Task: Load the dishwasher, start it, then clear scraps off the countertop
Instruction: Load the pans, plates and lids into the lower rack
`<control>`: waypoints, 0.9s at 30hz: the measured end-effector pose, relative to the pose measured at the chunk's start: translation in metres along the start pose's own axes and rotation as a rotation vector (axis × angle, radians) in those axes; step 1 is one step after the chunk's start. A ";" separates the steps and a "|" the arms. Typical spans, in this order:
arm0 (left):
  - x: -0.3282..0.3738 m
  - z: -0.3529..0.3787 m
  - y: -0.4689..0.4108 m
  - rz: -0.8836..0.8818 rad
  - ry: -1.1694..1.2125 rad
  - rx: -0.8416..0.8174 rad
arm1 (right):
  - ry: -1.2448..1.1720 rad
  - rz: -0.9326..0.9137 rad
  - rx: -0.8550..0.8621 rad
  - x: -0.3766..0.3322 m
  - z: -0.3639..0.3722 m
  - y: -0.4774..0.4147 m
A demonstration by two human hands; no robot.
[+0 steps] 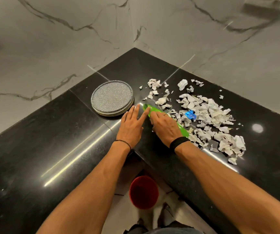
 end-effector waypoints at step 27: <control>0.247 -0.046 0.027 0.864 0.525 0.014 | 0.415 0.977 0.176 0.030 -0.192 0.222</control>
Point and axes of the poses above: each hand's wrist, its own y-axis away from the middle knuckle, its own z-axis out of the palm, x = y × z, the point moved 9 cm from there along -y, towards the middle knuckle, and after that the axes turned 10 degrees about x, right-handed, at the moved point
